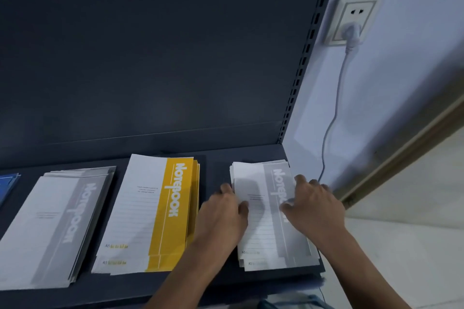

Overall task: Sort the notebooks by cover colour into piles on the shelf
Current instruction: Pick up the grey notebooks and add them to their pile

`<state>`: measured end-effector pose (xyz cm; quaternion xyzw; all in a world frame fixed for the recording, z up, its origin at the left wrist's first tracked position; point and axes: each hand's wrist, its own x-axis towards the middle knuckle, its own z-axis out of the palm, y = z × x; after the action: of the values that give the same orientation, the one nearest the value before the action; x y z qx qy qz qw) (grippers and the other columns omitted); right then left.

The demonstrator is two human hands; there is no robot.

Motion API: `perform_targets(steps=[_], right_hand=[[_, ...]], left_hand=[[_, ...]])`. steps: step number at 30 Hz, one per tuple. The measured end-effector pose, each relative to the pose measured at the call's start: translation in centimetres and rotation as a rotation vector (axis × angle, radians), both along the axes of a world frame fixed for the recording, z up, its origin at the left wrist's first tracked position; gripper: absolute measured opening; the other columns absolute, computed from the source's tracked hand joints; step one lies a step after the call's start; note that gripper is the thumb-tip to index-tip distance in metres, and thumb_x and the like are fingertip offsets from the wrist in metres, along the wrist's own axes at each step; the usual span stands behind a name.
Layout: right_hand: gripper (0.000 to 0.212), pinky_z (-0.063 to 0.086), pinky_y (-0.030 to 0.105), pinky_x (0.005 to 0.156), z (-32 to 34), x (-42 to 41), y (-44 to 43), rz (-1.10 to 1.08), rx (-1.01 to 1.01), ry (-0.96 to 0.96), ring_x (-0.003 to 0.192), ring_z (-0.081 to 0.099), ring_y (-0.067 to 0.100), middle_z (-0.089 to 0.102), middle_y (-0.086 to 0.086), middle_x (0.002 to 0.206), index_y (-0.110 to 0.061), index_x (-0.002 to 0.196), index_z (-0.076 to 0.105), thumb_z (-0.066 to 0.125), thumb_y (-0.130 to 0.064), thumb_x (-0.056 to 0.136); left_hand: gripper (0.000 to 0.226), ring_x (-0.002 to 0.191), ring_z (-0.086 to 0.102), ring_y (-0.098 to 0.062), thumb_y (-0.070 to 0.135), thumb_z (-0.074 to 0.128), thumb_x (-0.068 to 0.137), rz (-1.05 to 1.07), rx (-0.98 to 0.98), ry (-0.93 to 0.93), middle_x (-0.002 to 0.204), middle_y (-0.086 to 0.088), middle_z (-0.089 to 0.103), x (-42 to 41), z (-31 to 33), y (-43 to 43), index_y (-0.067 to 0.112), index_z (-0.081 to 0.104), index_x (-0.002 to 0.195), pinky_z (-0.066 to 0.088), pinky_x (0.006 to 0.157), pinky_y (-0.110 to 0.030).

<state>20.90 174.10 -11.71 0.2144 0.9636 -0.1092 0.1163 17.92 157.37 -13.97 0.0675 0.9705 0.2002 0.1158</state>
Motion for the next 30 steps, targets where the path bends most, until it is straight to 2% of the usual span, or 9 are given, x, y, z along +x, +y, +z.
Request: perform_targets(steps=[3,7,10,17,22,25,30], right_hand=[[0.047,0.051,0.038,0.096,0.7,-0.6,-1.1,0.038,0.063,0.088,0.118,0.057,0.025,0.059,0.003,0.123,-0.019,0.136,0.048,0.061,-0.038,0.095],[0.051,0.047,0.038,0.103,2.1,-2.0,-4.7,0.137,-0.037,0.226,0.125,0.056,0.025,0.059,0.002,0.134,-0.023,0.141,0.05,0.063,-0.04,0.095],[0.047,0.05,0.037,0.099,3.0,-3.3,-9.2,0.257,-0.179,0.275,0.126,0.054,0.023,0.059,0.0,0.131,-0.025,0.138,0.054,0.065,-0.037,0.094],[0.036,0.054,0.038,0.088,5.1,-5.3,-23.7,0.603,-0.354,0.294,0.11,0.062,0.015,0.061,-0.008,0.119,-0.033,0.131,0.058,0.064,-0.035,0.095],[0.034,0.054,0.038,0.093,6.5,-5.5,-37.0,0.757,-0.421,0.287,0.106,0.064,0.013,0.064,-0.011,0.118,-0.033,0.129,0.059,0.064,-0.034,0.095],[0.034,0.054,0.037,0.092,6.7,-4.9,-45.5,0.855,-0.473,0.264,0.103,0.062,0.009,0.063,-0.013,0.112,-0.033,0.13,0.058,0.064,-0.035,0.096],[0.034,0.055,0.037,0.09,6.6,-3.7,-56.5,0.957,-0.527,0.242,0.102,0.062,0.009,0.061,-0.015,0.113,-0.033,0.131,0.057,0.063,-0.036,0.097]], left_hand=[[0.027,0.085,0.067,-0.014,0.042,0.053,0.101,0.017,0.046,0.063,0.103,0.003,0.068,-0.3,1.0,-1.3,0.021,0.051,0.118,0.054,0.067,-0.027],[0.023,0.088,0.065,-0.011,0.04,0.054,0.1,0.073,0.176,0.151,0.105,0.008,0.069,-0.8,3.1,-5.1,0.026,0.056,0.119,0.055,0.074,-0.031],[0.021,0.082,0.064,-0.007,0.037,0.055,0.099,0.138,0.263,0.208,0.101,0.013,0.066,-1.0,4.4,-10.0,0.03,0.058,0.118,0.057,0.075,-0.035],[0.011,0.073,0.064,-0.004,0.031,0.059,0.096,0.388,0.294,0.31,0.091,0.015,0.066,0.7,5.5,-26.2,0.03,0.063,0.107,0.054,0.07,-0.028],[0.01,0.074,0.064,-0.003,0.032,0.057,0.097,0.548,0.278,0.328,0.092,0.016,0.066,3.8,6.3,-39.4,0.032,0.064,0.104,0.05,0.066,-0.022],[0.009,0.072,0.065,-0.003,0.032,0.056,0.096,0.628,0.28,0.364,0.091,0.015,0.067,5.6,6.8,-47.2,0.033,0.064,0.101,0.054,0.07,-0.03],[0.01,0.076,0.063,-0.001,0.03,0.057,0.096,0.709,0.231,0.378,0.087,0.016,0.065,7.7,6.6,-57.2,0.029,0.065,0.102,0.052,0.069,-0.025]])
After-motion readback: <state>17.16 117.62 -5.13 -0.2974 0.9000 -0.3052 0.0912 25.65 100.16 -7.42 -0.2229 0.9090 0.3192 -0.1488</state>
